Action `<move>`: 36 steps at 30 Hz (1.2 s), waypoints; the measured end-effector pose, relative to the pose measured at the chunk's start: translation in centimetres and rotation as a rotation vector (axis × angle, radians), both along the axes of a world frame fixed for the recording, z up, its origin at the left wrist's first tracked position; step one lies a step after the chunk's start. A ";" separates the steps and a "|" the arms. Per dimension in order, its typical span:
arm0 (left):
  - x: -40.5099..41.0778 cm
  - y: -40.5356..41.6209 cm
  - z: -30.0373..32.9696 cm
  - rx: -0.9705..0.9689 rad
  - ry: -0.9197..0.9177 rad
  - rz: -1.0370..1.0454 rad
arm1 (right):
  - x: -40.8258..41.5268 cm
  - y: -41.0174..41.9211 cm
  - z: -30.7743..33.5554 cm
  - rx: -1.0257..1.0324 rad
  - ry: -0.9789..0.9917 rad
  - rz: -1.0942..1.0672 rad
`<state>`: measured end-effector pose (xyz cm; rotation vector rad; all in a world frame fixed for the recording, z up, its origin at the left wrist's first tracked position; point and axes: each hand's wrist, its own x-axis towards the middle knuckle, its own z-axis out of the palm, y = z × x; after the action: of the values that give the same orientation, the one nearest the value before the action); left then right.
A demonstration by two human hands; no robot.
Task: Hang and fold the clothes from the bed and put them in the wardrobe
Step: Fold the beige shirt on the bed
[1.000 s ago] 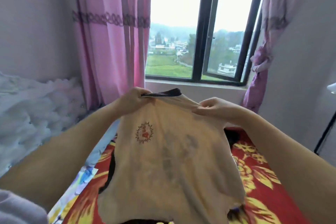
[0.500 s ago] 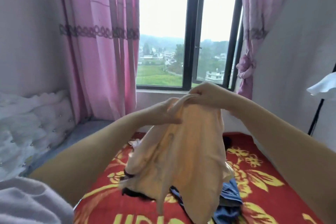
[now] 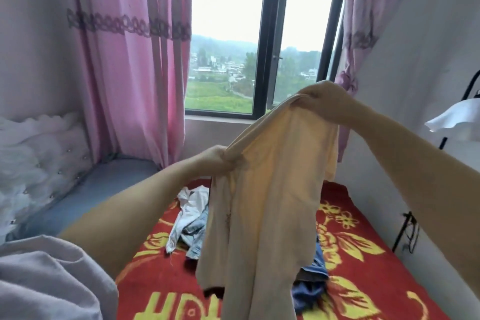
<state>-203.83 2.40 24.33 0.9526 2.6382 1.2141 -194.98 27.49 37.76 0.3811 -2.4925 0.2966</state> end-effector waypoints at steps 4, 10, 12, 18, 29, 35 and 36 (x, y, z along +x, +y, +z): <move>-0.2 -2.9 -4.2 -0.078 -0.109 0.076 | 0.8 7.1 -0.9 -0.101 -0.014 -0.193; 0.3 -2.7 0.3 -0.151 0.146 -0.034 | 1.3 7.7 -8.5 0.374 -0.808 -0.578; 1.7 0.2 2.4 -0.172 0.247 -0.140 | 1.1 2.4 -9.8 0.207 -0.895 -0.225; 2.2 2.5 5.9 -0.483 0.239 -0.140 | -1.2 -4.4 -9.4 -0.224 -0.626 0.215; 2.0 -1.3 5.1 0.035 -0.042 -0.061 | -0.3 -1.7 -11.1 -0.398 -0.710 0.141; 6.7 3.8 -2.1 0.178 -0.408 -0.355 | -0.7 -3.4 -8.5 -0.450 -0.508 0.186; 6.9 4.3 -2.4 0.257 -0.384 -0.259 | -0.5 -3.2 -8.3 -0.454 -0.508 0.186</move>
<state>-196.95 6.73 21.97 0.9453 2.0335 1.5138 -195.45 24.30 29.43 0.3805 -2.7597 1.1322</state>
